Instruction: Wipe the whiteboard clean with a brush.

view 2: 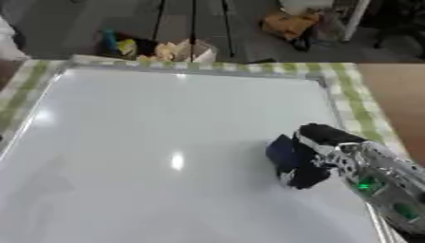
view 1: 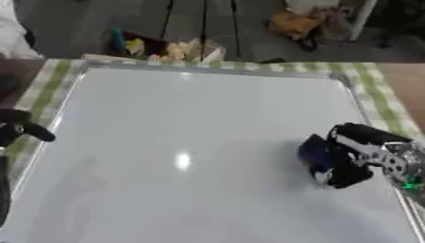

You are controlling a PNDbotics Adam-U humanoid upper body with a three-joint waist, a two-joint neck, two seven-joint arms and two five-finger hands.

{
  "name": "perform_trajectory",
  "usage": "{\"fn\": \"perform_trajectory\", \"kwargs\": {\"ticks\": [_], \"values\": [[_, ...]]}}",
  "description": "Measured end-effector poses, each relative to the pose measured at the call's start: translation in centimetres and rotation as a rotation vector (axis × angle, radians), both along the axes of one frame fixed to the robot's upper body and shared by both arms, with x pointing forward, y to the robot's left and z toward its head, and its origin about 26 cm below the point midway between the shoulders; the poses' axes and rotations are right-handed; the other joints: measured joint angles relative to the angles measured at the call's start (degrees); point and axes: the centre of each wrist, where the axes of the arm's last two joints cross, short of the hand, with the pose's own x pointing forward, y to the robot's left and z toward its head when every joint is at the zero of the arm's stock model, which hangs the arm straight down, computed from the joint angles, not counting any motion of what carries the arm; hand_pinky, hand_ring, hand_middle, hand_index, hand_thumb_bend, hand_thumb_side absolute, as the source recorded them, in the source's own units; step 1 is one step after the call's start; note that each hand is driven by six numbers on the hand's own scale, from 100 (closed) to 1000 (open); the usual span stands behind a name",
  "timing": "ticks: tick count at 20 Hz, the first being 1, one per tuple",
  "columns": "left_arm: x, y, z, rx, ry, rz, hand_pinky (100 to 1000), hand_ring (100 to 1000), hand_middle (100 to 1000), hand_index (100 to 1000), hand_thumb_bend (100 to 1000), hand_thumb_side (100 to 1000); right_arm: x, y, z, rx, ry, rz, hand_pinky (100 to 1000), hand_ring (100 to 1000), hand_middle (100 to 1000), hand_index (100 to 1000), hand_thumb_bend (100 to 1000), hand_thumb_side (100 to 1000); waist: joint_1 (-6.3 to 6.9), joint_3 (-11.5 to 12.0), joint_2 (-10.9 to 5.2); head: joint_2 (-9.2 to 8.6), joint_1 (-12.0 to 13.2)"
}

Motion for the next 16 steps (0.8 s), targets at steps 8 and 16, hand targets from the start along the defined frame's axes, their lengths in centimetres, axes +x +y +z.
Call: {"fn": "perform_trajectory", "kwargs": {"ticks": [8, 16], "values": [[0.0, 0.0, 0.0, 0.002, 0.002, 0.0, 459, 912, 802, 622, 100, 972, 1.1, -1.4, 0.1, 0.012, -0.014, -0.079, 257, 426, 450, 189, 100, 299, 0.19, -0.1, 0.0, -0.04, 0.0], [0.0, 0.0, 0.0, 0.004, 0.004, -0.001, 458, 913, 802, 621, 100, 972, 1.8, -2.3, 0.4, 0.037, -0.025, -0.126, 246, 416, 437, 188, 100, 296, 0.52, -0.4, 0.0, -0.04, 0.0]]}}
